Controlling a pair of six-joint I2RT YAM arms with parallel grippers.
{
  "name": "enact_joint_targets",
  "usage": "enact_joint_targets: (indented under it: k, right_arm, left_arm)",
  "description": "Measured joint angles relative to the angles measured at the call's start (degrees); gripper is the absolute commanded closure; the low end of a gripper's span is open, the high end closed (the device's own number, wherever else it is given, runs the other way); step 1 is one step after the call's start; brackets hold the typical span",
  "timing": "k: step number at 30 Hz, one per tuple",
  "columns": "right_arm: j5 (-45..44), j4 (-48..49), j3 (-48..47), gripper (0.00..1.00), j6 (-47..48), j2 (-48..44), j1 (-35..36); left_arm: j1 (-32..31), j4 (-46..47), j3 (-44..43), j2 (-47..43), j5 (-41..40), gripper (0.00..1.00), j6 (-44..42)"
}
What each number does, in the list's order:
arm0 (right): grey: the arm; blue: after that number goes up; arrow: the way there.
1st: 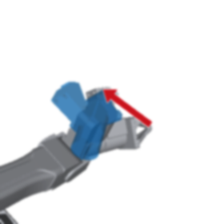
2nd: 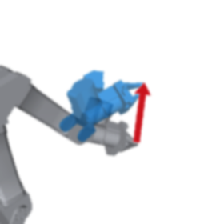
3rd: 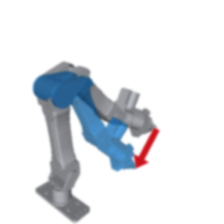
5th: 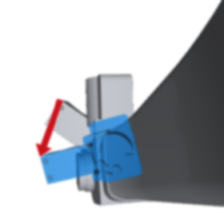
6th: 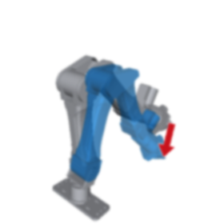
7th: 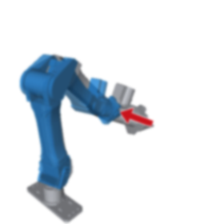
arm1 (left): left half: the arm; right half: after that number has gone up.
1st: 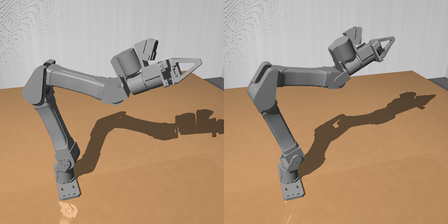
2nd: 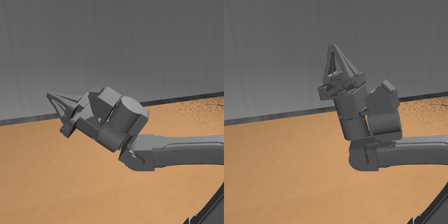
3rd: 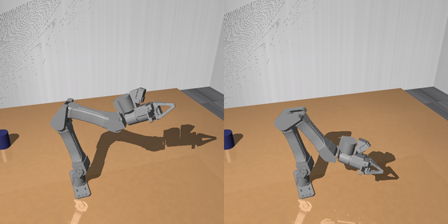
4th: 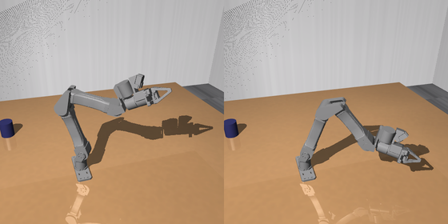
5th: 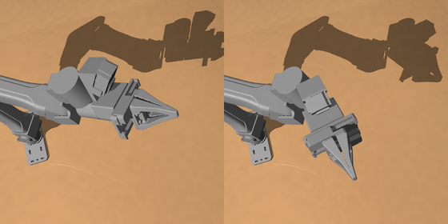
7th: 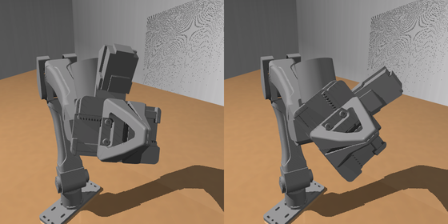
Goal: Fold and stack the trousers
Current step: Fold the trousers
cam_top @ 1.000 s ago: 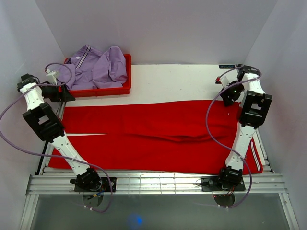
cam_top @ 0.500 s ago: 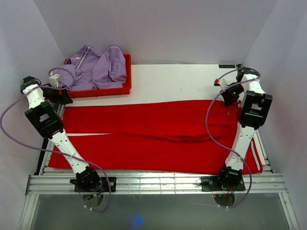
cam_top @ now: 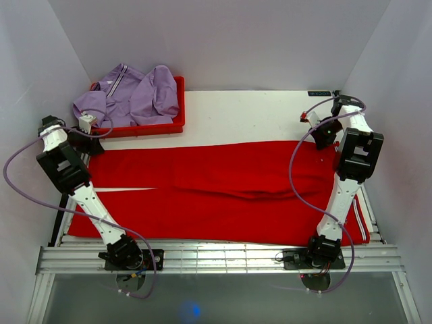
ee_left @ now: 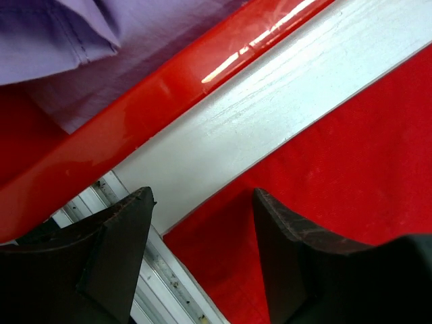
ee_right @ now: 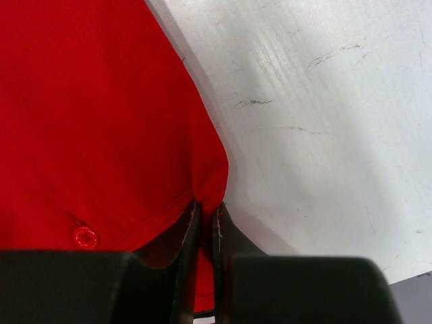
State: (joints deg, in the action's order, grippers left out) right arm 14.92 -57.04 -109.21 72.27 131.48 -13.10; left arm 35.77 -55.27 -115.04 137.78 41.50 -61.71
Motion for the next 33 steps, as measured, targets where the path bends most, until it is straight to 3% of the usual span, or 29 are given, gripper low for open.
enact_joint_targets:
  k: [3, 6, 11, 16, 18, 21, 26, 30, 33]
  right_arm:
    - [-0.02, 0.2, 0.26, 0.92, 0.09, -0.2, 0.02]
    - [0.02, 0.22, 0.26, 0.92, 0.11, -0.24, 0.02]
    - [0.04, 0.24, 0.39, 0.92, 0.13, -0.42, 0.04]
    - [0.04, 0.59, 1.05, 0.92, 0.24, -0.79, 0.04]
    - [0.02, 0.63, 1.07, 0.92, 0.26, -0.81, 0.04]
    - [0.02, 0.63, 1.11, 0.92, 0.26, -0.81, 0.04]
    - [0.02, 0.9, 1.29, 0.92, 0.33, -0.9, 0.04]
    - [0.04, 1.03, 1.29, 0.92, 0.31, -0.9, 0.04]
    - [0.02, 1.03, 1.29, 0.92, 0.31, -0.9, 0.04]
  left_arm:
    - [0.02, 2.25, 2.64, -1.2, -0.59, 0.51, -3.04]
    - [0.0, 2.58, 4.17, -1.99, -0.37, 0.53, -5.18]
    - [0.02, 1.18, 5.01, -2.58, -0.39, 0.42, -8.74]
    - [0.02, -0.57, 6.34, -3.48, -0.87, 0.41, -12.9]
    - [0.02, -1.18, 6.73, -3.76, -1.09, 0.32, -14.12]
    - [0.02, -2.64, 6.62, -3.85, -1.09, 0.27, -15.56]
    - [0.02, -6.4, 3.76, -2.51, -1.25, 0.27, -16.7]
    - [0.02, -10.75, -0.92, -0.07, -1.22, 0.33, -17.18]
    - [0.13, -11.8, -2.14, 0.7, -1.29, 0.49, -17.59]
